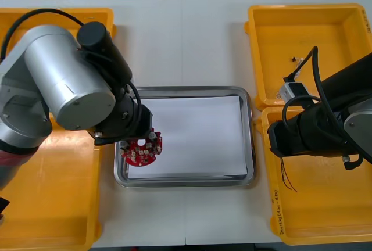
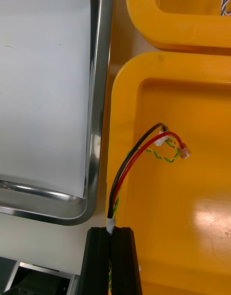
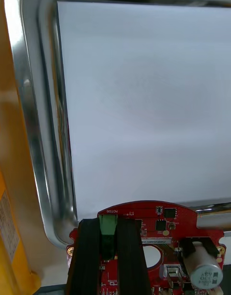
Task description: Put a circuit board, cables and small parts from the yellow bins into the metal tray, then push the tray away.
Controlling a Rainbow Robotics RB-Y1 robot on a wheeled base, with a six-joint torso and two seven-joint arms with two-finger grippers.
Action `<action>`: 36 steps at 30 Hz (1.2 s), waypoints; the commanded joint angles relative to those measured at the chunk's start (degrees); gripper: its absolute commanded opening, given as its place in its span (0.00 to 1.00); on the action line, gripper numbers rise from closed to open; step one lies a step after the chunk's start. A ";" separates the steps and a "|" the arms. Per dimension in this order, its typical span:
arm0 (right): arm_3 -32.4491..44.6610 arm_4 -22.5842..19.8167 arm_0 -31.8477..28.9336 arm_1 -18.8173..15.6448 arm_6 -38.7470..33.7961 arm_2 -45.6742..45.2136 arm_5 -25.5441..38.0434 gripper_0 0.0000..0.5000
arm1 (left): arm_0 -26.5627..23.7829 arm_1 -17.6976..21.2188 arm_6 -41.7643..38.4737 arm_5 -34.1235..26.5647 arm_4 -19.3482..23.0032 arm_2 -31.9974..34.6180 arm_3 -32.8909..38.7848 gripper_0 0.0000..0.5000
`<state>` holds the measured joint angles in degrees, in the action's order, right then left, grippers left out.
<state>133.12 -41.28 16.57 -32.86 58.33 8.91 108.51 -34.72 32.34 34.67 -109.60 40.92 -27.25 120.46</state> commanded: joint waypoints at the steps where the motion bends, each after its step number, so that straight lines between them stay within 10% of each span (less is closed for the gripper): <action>1: 0.56 -0.03 0.57 0.52 0.47 0.84 0.30 0.00 | -2.46 -2.63 0.22 -0.40 -2.60 -3.07 -2.16 0.00; 36: 0.56 -0.03 0.57 0.52 1.26 0.84 0.21 0.00 | 2.99 -6.23 11.91 9.93 -12.88 -8.08 -8.49 0.00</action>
<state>133.12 -41.31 16.57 -32.86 58.34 9.14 108.51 -33.27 27.90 40.65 -100.69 29.50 -35.01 111.18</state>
